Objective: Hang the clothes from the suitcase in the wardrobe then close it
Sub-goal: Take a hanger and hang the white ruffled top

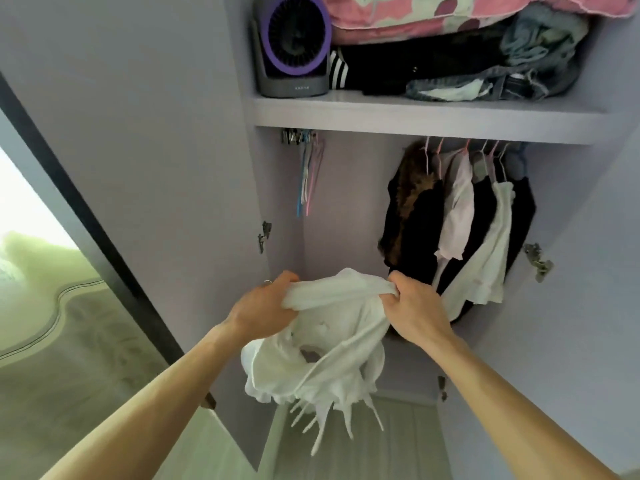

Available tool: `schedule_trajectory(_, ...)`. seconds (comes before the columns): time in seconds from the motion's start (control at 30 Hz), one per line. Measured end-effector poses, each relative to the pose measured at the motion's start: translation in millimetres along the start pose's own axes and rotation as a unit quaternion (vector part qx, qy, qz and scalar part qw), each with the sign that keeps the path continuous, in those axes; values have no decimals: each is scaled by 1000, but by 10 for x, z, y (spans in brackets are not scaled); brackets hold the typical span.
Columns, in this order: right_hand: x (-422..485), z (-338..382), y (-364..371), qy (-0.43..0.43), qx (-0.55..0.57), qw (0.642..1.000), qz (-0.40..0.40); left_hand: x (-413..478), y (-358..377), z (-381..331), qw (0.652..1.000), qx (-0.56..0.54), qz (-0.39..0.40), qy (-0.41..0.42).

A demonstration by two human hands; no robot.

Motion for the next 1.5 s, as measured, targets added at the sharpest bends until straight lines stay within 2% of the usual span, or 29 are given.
schedule_trajectory(0.2, 202, 489, -158, -89, 56, 994, 13, 88, -105, -463, 982, 155, -64, 81)
schedule_trajectory(0.3, 257, 590, -186, -111, 13, 994, 1, 152, -160, -700, 957, 233, -119, 125)
schedule_trajectory(0.4, 286, 472, -153, -105, -87, 989, -51, 208, -352, -868, 948, 242, -154, 135)
schedule_trajectory(0.5, 328, 214, 23, -65, -163, 983, -60, 254, -571, -1162, 947, 214, -178, 159)
schedule_trajectory(0.63, 414, -146, 151, 60, -128, 990, -12, 308, -799, -1489, 966, 44, -207, 149)
schedule_trajectory(0.7, 444, -314, 204, 105, -134, 985, 40, 324, -956, -1544, 962, 9, -234, 143)
schedule_trajectory(0.77, 440, -463, 202, 127, -147, 978, 80, 366, -1140, -1489, 956, 51, -261, 121)
schedule_trajectory(0.83, 452, -628, 99, 146, -122, 979, 74, 448, -1287, -1316, 950, 149, -259, 85)
schedule_trajectory(0.93, 527, -849, -225, 188, -51, 980, 47, 598, -1337, -862, 928, 314, -200, 21)
schedule_trajectory(1.03, 586, -891, -505, 231, 77, 970, 20, 668, -1251, -434, 913, 375, -158, -17)
schedule_trajectory(1.1, 636, -794, -611, 236, 135, 962, 6, 708, -1183, -253, 929, 334, -152, -44)
schedule_trajectory(1.17, 698, -666, -655, 229, 160, 960, -5, 741, -1091, -137, 957, 245, -141, -72)
schedule_trajectory(1.3, 765, -477, -635, 222, 219, 950, -14, 749, -961, -3, 975, 168, -111, -90)
schedule_trajectory(1.37, 783, -456, -594, 227, 238, 945, -6, 739, -944, 120, 988, 40, -97, -116)
schedule_trajectory(1.4, 788, -464, -558, 236, 250, 939, 3, 732, -917, 183, 984, -68, -91, -135)
schedule_trajectory(1.43, 792, -467, -505, 251, 268, 930, 12, 714, -887, 241, 964, -191, -88, -164)
schedule_trajectory(1.5, 784, -462, -397, 291, 330, 898, 22, 706, -826, 222, 881, -419, -104, -193)
Point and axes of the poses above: each hand's wrist, its own x-axis towards the middle knuckle, its own y-axis out of the palm, z = x × y, the point moved 7 cm from there along x, towards the middle knuckle, and after that the axes turned 12 degrees about -x, right-handed, at the moved point
